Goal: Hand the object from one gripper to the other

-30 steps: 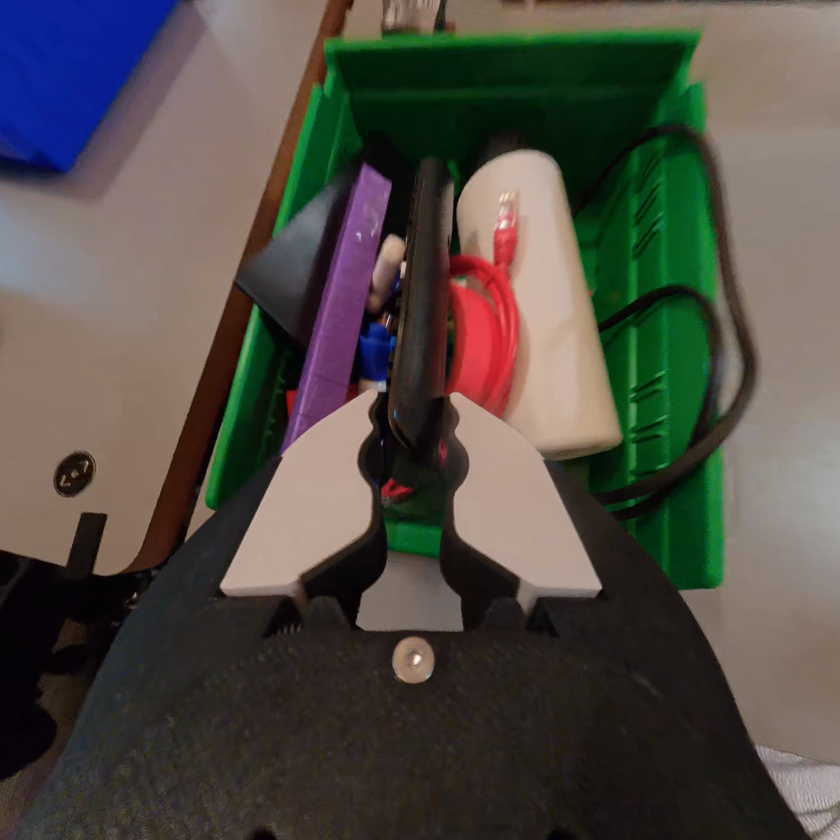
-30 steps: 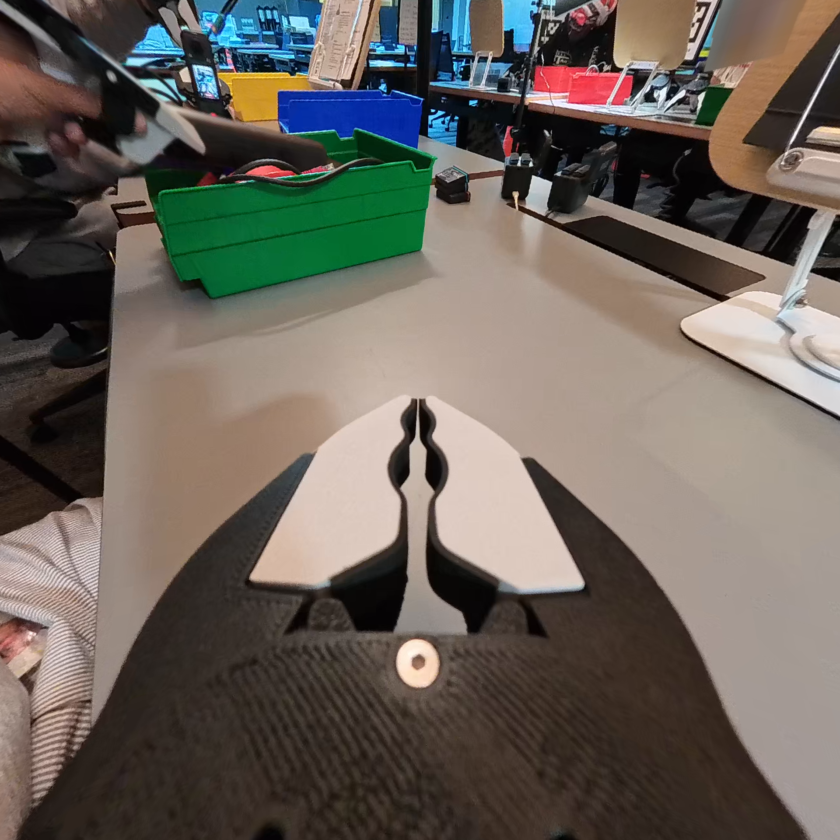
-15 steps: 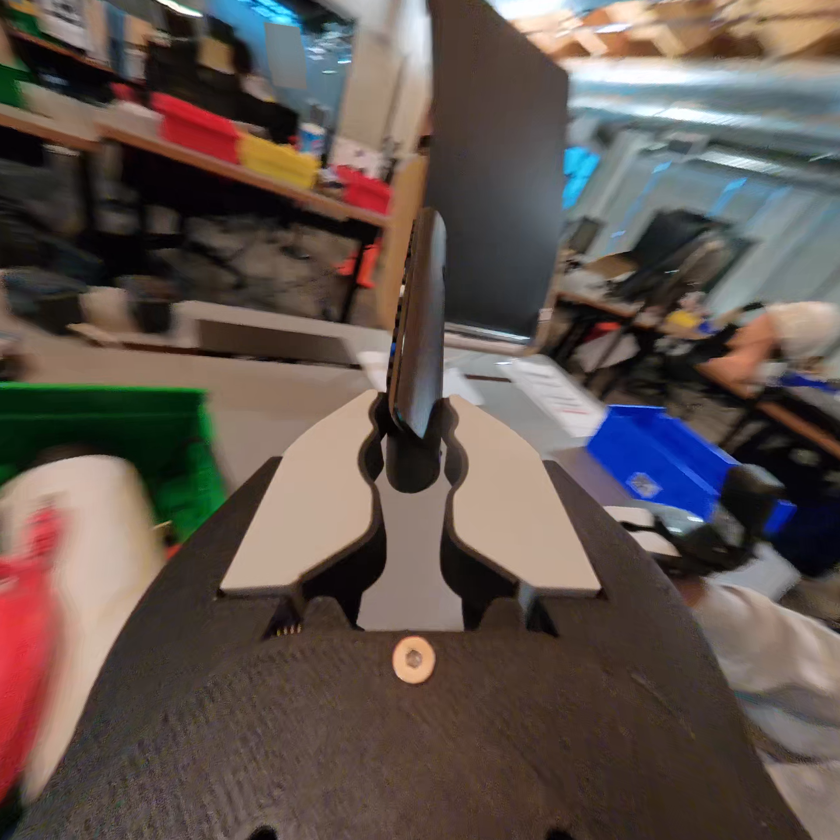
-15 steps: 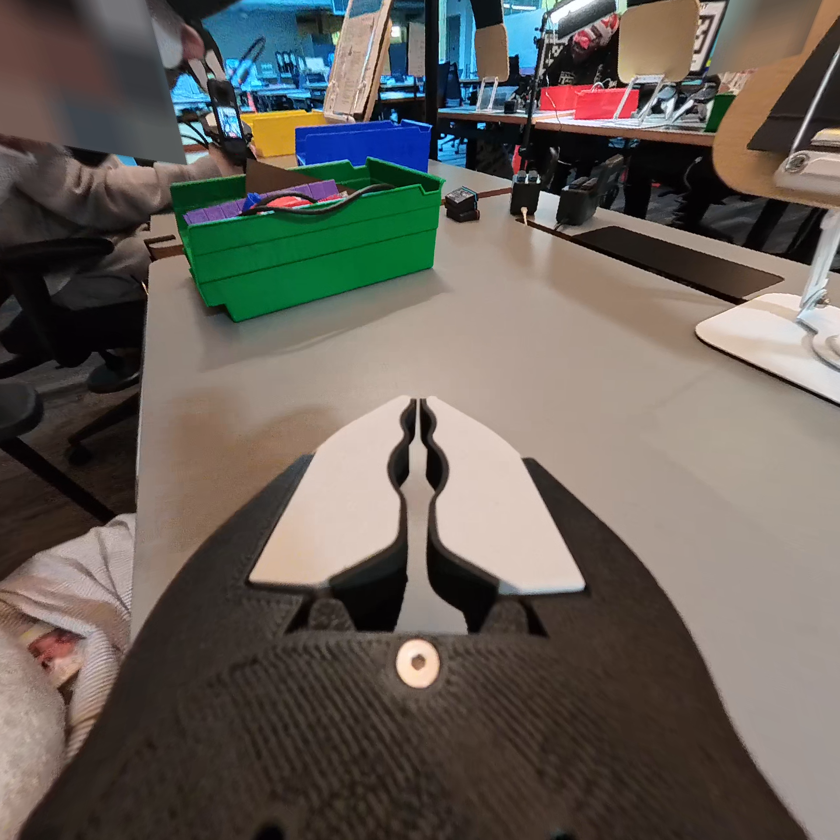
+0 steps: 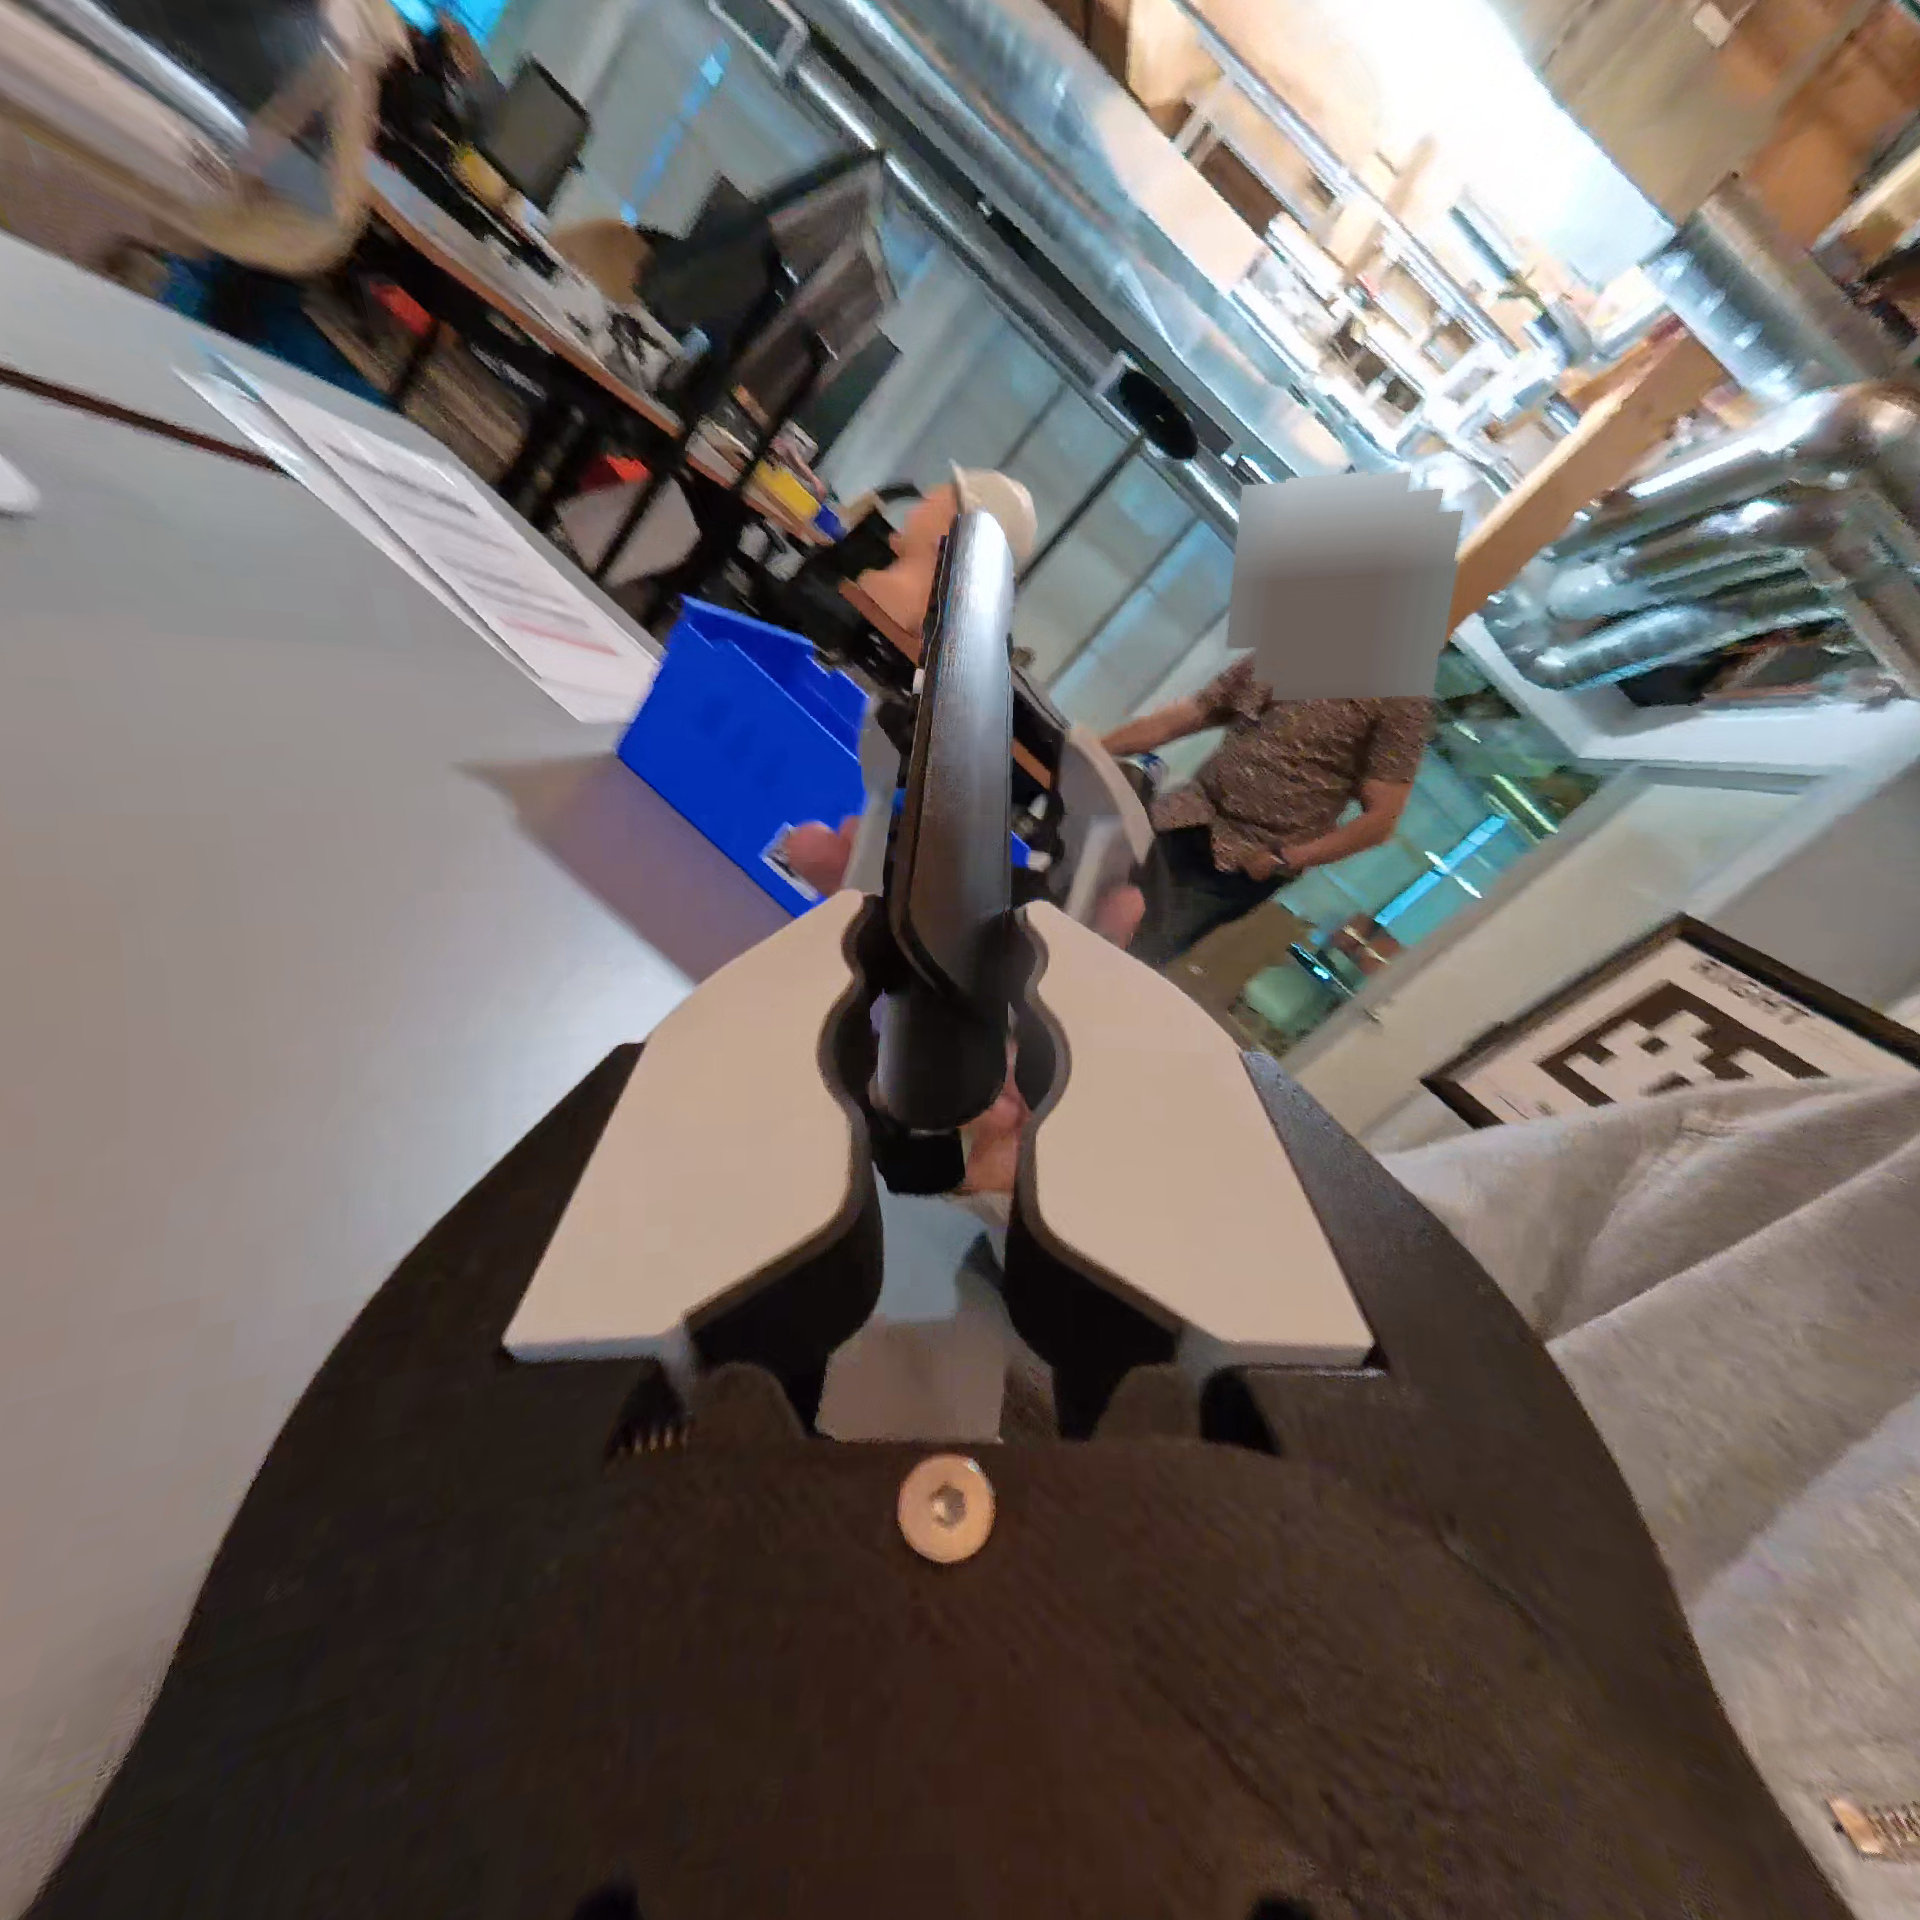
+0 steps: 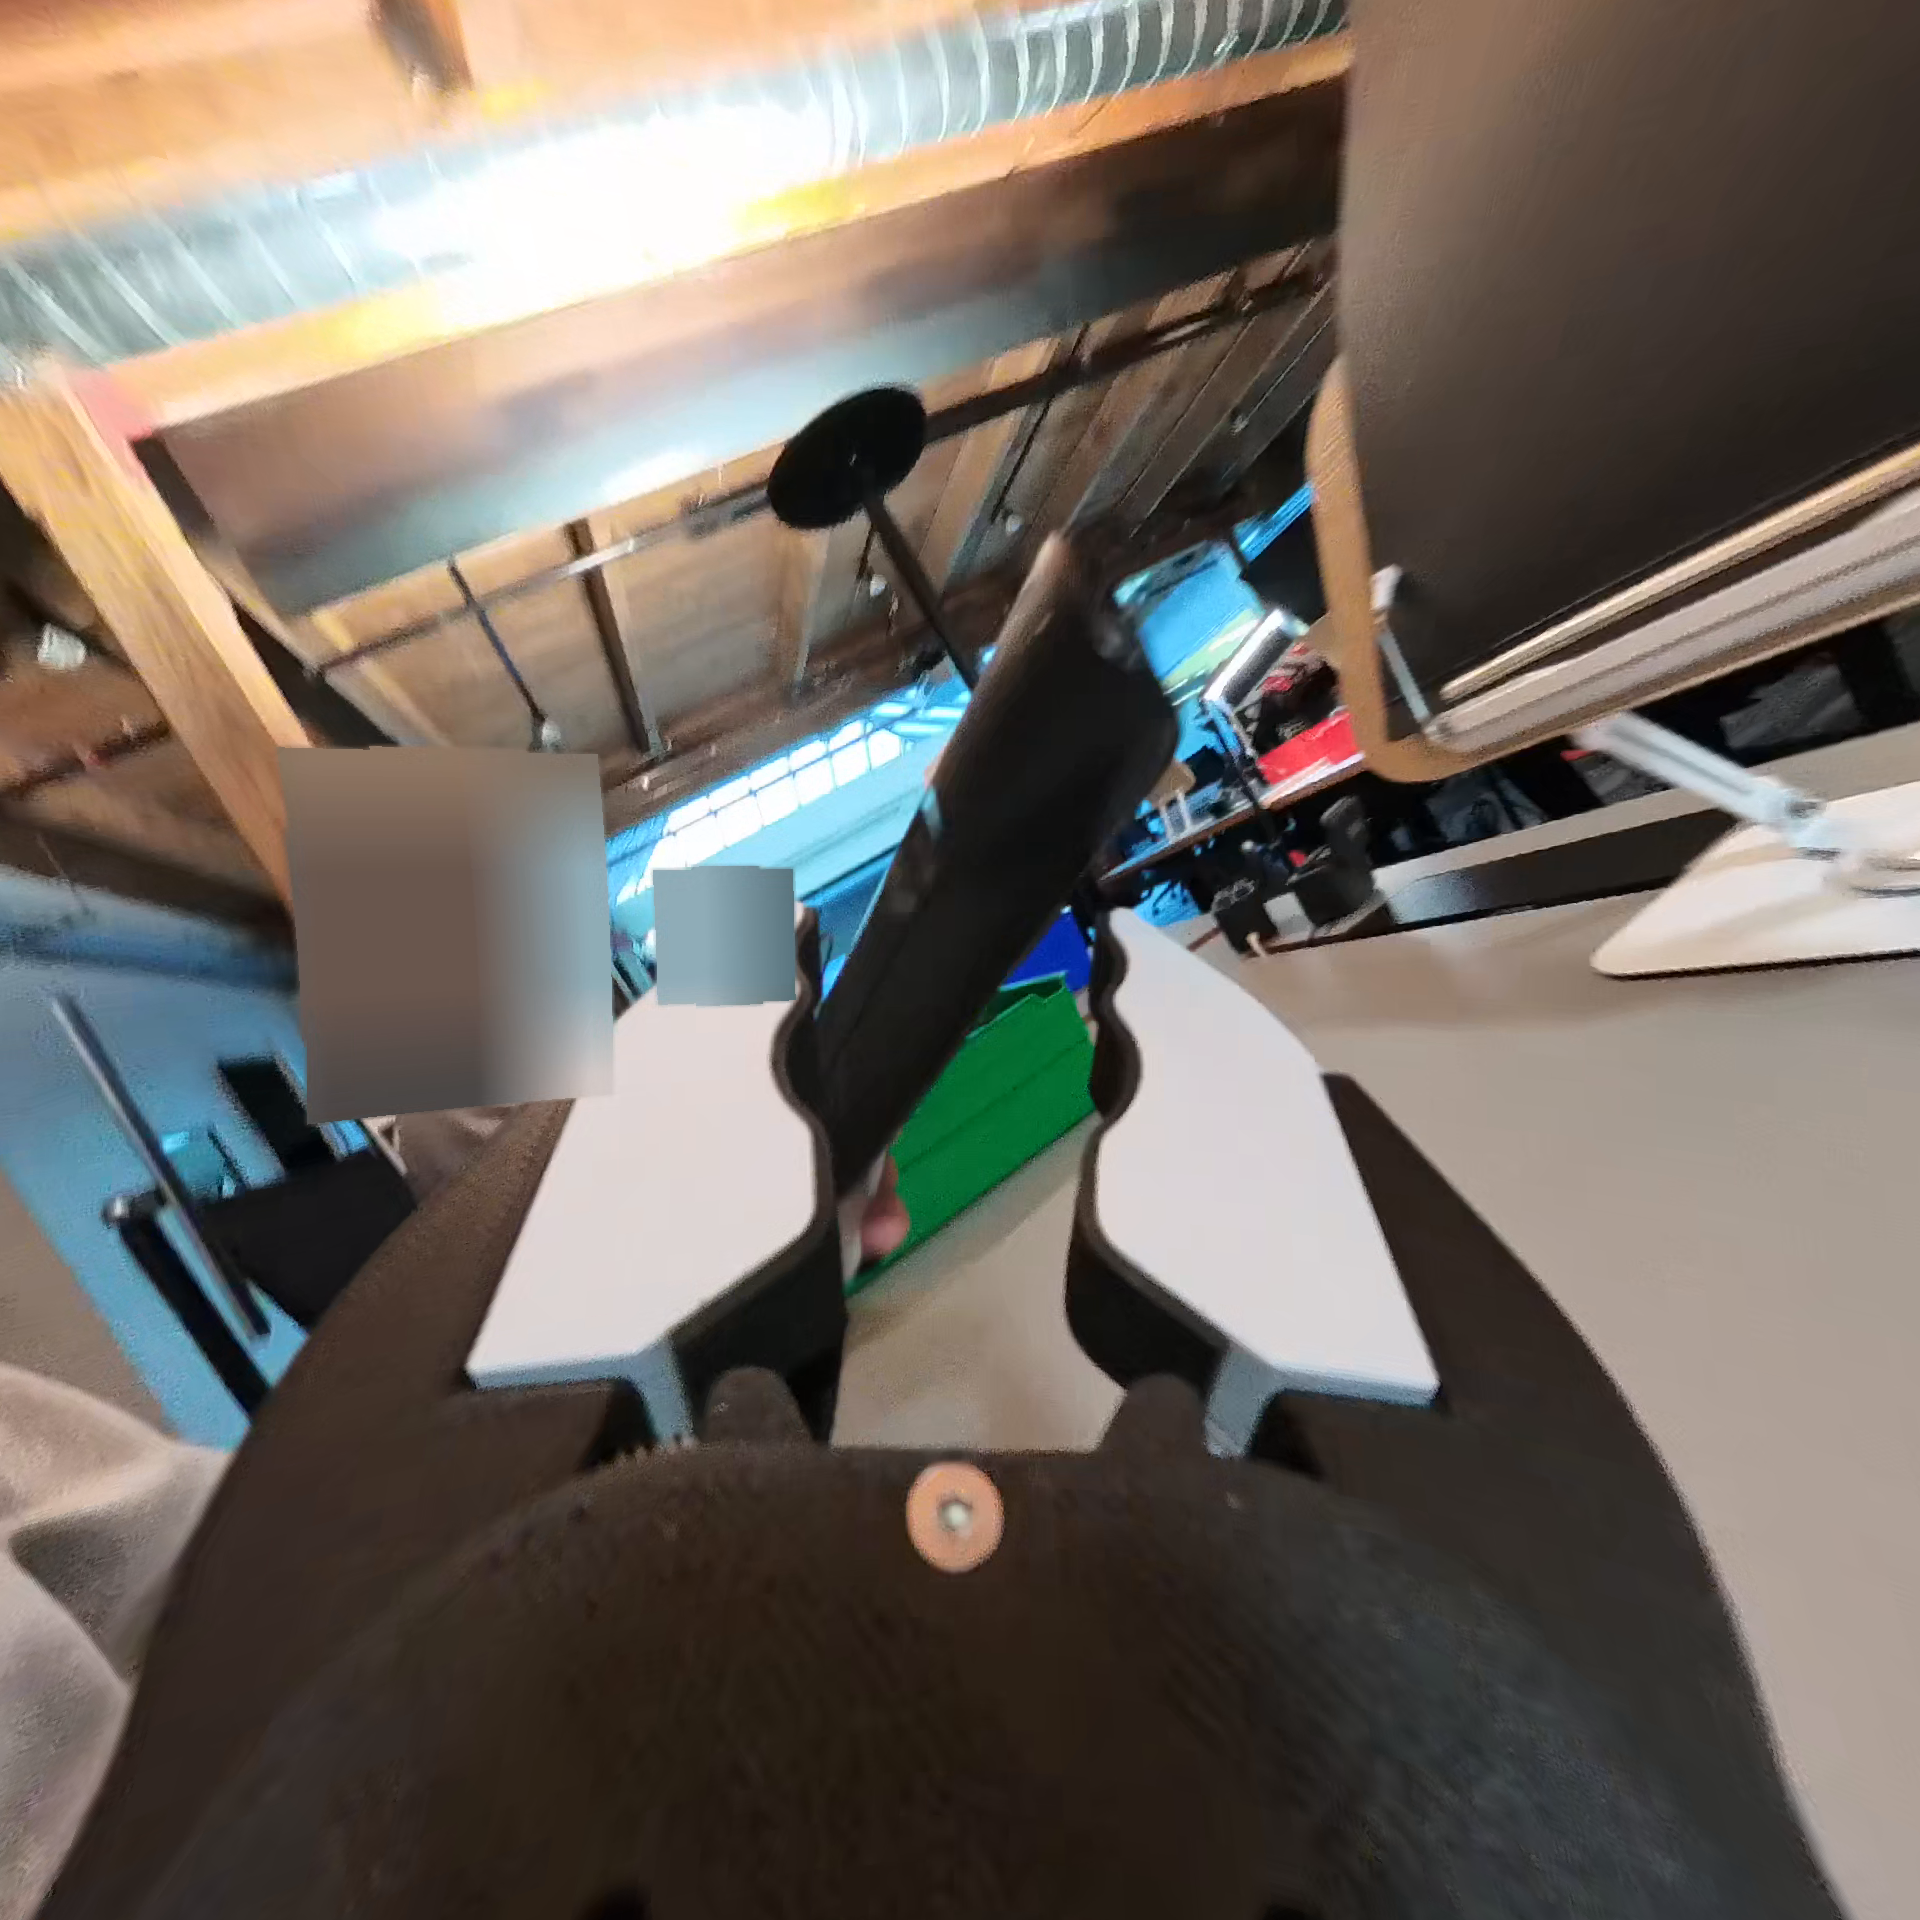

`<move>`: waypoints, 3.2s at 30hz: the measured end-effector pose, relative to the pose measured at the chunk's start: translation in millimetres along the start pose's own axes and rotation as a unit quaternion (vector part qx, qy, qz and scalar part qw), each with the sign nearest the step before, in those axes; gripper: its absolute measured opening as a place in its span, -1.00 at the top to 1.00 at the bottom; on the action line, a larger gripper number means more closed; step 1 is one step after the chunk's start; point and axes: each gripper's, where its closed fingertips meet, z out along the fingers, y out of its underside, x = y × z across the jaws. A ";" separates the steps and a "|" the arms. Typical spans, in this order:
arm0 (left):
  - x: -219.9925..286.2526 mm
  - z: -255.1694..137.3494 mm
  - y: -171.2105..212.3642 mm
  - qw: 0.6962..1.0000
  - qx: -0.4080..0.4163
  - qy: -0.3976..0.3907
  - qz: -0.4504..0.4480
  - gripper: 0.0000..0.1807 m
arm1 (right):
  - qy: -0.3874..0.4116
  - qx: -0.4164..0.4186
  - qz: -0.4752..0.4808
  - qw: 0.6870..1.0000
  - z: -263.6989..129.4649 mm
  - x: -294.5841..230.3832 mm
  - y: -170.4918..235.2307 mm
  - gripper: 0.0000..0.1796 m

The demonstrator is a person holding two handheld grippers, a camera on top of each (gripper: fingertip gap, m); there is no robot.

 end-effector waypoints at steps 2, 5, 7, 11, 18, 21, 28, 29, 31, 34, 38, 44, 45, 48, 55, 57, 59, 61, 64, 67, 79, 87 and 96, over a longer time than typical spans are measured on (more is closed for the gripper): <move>5.0 16.9 17.2 0.999 -0.025 0.039 -0.012 0.76 | 0.024 0.013 0.011 1.000 -14.5 11.6 -11.9 0.41; 3.3 38.8 41.5 0.996 -0.065 0.057 -0.017 0.75 | 0.027 0.026 0.026 0.999 -33.7 13.6 -23.9 0.61; 3.7 48.8 55.1 0.992 -0.091 0.080 -0.031 0.74 | 0.029 0.030 0.035 0.999 -43.4 13.8 -28.1 0.68; -4.5 59.9 85.7 0.980 -0.175 0.092 -0.016 0.70 | 0.052 0.006 0.041 0.998 -55.7 19.7 -25.8 0.71; -3.1 61.5 111.6 0.965 -0.238 0.106 0.006 0.23 | 0.012 -0.131 0.077 0.988 -51.0 12.5 12.4 0.72; 0.1 58.4 125.1 0.954 -0.275 0.118 0.003 0.21 | -0.003 -0.171 0.064 0.983 -46.4 5.7 26.2 0.72; 9.3 50.0 139.4 0.947 -0.291 0.139 0.001 0.52 | -0.039 -0.203 0.075 0.976 -31.6 -6.2 45.9 0.72; 9.5 49.6 135.7 0.950 -0.279 0.140 -0.008 0.68 | -0.043 -0.207 0.076 0.974 -30.0 -7.2 48.4 0.72; 8.2 46.8 134.2 0.951 -0.277 0.136 -0.015 0.71 | -0.050 -0.207 0.078 0.974 -26.5 -9.7 50.4 0.72; 4.2 43.3 133.5 0.951 -0.284 0.120 0.011 0.70 | -0.048 -0.197 0.071 0.977 -22.5 -8.2 50.8 0.70; -7.3 42.7 127.3 0.959 -0.270 0.083 0.036 0.70 | -0.002 -0.132 0.040 0.990 -20.0 6.6 31.2 0.40; -39.2 40.5 82.7 0.982 -0.161 -0.038 0.089 0.72 | 0.132 -0.099 -0.051 0.985 -29.5 39.8 18.4 0.33; -44.4 38.2 76.7 0.980 -0.150 -0.066 0.113 0.73 | 0.154 -0.104 -0.057 0.981 -30.5 44.4 22.2 0.34; -49.2 35.6 68.5 0.965 -0.141 -0.114 0.189 0.71 | 0.146 -0.112 -0.033 0.982 -23.1 35.6 36.2 0.36; -38.0 36.8 58.5 0.910 -0.113 -0.181 0.356 0.72 | 0.121 -0.108 0.082 0.983 -15.2 22.2 57.8 0.36; -39.2 36.4 58.8 0.877 -0.122 -0.209 0.416 0.72 | 0.114 -0.093 0.104 0.984 -14.8 19.4 56.4 0.36; -40.8 37.6 64.5 0.846 -0.138 -0.226 0.463 0.71 | 0.114 -0.084 0.105 0.984 -15.3 18.1 53.8 0.38; -39.2 39.6 68.8 0.823 -0.142 -0.235 0.497 0.71 | 0.120 -0.087 0.101 0.984 -17.1 19.4 53.1 0.40; -36.6 41.1 70.6 0.823 -0.141 -0.229 0.501 0.70 | 0.115 -0.090 0.116 0.982 -18.0 19.3 52.3 0.41; -31.9 42.7 74.5 0.862 -0.133 -0.186 0.452 0.60 | 0.103 -0.093 0.119 0.983 -18.0 19.4 50.7 0.42; 22.8 34.5 81.3 0.958 -0.156 0.214 -0.111 0.11 | -0.119 -0.154 0.053 0.979 -27.0 -34.4 25.4 0.42; 57.7 17.4 94.1 0.888 -0.220 0.348 -0.207 0.24 | -0.202 -0.188 0.080 0.958 -30.5 -62.2 37.0 0.42; 76.2 6.1 91.7 0.848 -0.231 0.412 -0.239 0.40 | -0.277 -0.217 0.126 0.928 -34.9 -90.7 47.2 0.42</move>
